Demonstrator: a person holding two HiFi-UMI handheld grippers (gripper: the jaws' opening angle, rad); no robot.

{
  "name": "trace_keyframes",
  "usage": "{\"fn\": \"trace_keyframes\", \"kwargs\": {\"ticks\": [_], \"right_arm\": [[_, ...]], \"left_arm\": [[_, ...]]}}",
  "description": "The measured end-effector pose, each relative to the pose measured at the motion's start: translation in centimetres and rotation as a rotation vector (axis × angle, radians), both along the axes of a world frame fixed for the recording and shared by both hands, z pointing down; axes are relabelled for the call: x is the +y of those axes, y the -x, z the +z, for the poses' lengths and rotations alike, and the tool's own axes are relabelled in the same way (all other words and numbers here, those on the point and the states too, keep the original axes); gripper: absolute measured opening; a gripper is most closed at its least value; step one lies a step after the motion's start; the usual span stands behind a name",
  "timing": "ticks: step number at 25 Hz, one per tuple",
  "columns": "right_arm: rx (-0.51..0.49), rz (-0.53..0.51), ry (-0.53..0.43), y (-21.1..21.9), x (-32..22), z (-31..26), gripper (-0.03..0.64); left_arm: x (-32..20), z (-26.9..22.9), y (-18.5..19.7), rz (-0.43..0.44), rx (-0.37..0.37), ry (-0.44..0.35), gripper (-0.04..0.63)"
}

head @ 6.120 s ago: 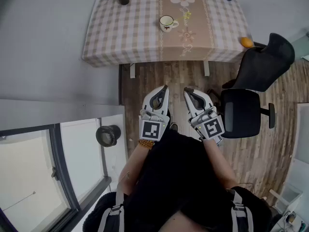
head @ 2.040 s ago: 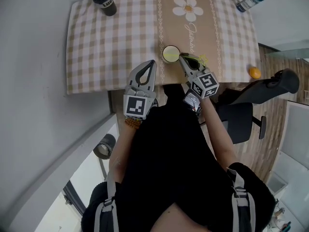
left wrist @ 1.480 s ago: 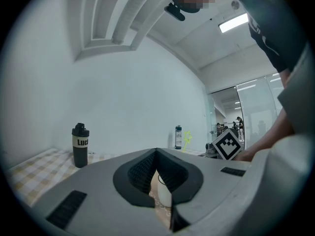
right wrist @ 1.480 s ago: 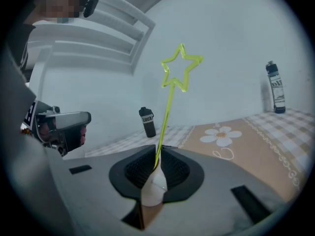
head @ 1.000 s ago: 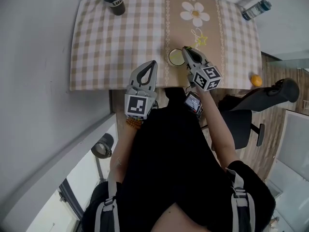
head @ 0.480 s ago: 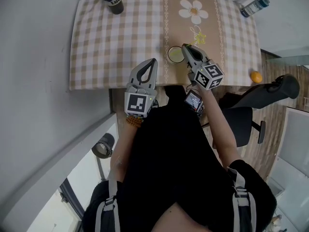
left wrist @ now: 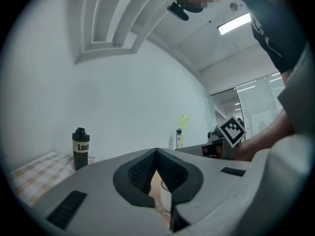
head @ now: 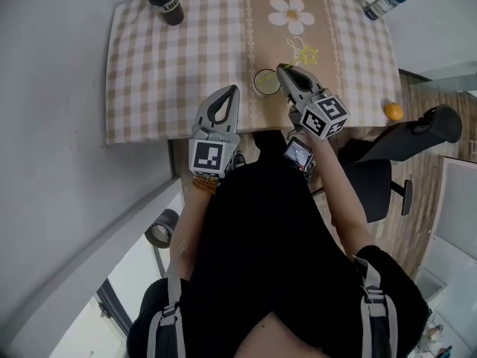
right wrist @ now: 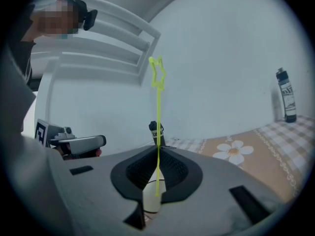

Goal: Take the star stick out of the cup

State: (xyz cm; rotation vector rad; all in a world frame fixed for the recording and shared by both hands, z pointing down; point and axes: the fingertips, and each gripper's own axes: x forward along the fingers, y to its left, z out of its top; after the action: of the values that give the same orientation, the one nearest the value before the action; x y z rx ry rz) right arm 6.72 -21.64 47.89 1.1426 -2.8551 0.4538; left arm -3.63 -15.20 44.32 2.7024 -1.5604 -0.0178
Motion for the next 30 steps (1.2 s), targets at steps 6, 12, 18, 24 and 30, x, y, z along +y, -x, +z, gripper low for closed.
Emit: {"fn": "trace_keyframes", "kwargs": {"ticks": [6, 12, 18, 24, 30], "right_arm": [[-0.005, 0.013, -0.034, -0.1, 0.2, -2.4, 0.012], [-0.019, 0.005, -0.057, 0.3, 0.5, -4.8, 0.012], [-0.018, 0.010, -0.085, 0.6, 1.1, -6.5, 0.012], [0.005, 0.015, -0.099, 0.5, 2.0, -7.1, 0.012], [0.014, 0.021, -0.069, 0.6, 2.4, -6.0, 0.011]], "left_arm": [[-1.0, -2.0, -0.3, 0.017, -0.002, -0.040, 0.000], [-2.1, -5.0, -1.1, 0.033, 0.003, -0.095, -0.001], [-2.8, -7.0, -1.7, 0.024, 0.035, -0.128, -0.001], [-2.2, -6.3, -2.4, 0.014, 0.050, -0.107, 0.000], [-1.7, -4.7, -2.6, 0.020, 0.049, -0.071, 0.000]]}}
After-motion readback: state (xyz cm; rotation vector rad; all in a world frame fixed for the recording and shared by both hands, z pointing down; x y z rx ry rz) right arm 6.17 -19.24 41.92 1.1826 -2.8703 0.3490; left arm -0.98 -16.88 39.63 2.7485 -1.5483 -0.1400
